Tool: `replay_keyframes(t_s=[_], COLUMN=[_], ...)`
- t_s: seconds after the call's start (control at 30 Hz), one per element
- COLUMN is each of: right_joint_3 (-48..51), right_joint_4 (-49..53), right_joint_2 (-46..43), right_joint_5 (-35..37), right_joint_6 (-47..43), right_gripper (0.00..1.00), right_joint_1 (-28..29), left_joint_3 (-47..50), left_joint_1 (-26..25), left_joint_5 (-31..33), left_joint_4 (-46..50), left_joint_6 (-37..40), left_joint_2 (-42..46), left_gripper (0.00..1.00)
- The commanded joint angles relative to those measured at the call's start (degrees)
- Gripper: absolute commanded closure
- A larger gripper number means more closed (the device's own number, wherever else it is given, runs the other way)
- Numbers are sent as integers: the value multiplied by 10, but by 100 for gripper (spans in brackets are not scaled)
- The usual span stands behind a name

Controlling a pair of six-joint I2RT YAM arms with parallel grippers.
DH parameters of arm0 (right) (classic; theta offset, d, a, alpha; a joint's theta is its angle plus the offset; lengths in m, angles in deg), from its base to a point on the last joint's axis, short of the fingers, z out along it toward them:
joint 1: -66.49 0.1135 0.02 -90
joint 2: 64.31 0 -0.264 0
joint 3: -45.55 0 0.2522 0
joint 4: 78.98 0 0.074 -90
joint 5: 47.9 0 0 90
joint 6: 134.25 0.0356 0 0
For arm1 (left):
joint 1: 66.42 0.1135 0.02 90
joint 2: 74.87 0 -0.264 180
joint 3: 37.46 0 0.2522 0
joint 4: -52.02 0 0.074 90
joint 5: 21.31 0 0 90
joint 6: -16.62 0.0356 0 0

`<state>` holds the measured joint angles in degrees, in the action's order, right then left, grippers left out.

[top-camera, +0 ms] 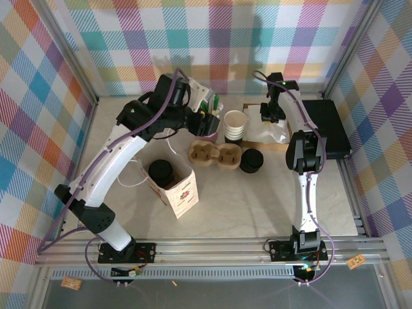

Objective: Pack the takeout coffee

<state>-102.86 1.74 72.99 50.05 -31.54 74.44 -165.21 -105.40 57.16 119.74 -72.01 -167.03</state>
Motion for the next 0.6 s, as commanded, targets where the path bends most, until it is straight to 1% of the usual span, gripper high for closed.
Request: replay_keyframes(t_s=[0.0, 0.17, 0.3, 0.37, 0.4, 0.57], right_joint_3=[10, 10, 21, 35, 44, 126], right_joint_4=[7, 3, -14, -29, -37, -106], right_joint_2=[-24, -32, -55, -80, -94, -200], right_joint_5=[-1, -3, -8, -7, -7, -16], right_joint_6=[3, 10, 19, 22, 23, 18], right_gripper=[82, 88, 94, 99, 100, 100], right_joint_1=[5, 4, 4, 4, 4, 4], left_joint_3=[6, 8, 6, 6, 6, 12], left_joint_1=[-9, -9, -10, -9, -9, -10], left_joint_5=[-10, -10, 8, 11, 11, 1], left_joint_4=[-3, -4, -8, -16, -22, -73], left_joint_6=[6, 6, 3, 0, -4, -48], left_joint_2=[25, 29, 30, 31, 32, 38], left_gripper=[37, 37, 37, 37, 36, 36])
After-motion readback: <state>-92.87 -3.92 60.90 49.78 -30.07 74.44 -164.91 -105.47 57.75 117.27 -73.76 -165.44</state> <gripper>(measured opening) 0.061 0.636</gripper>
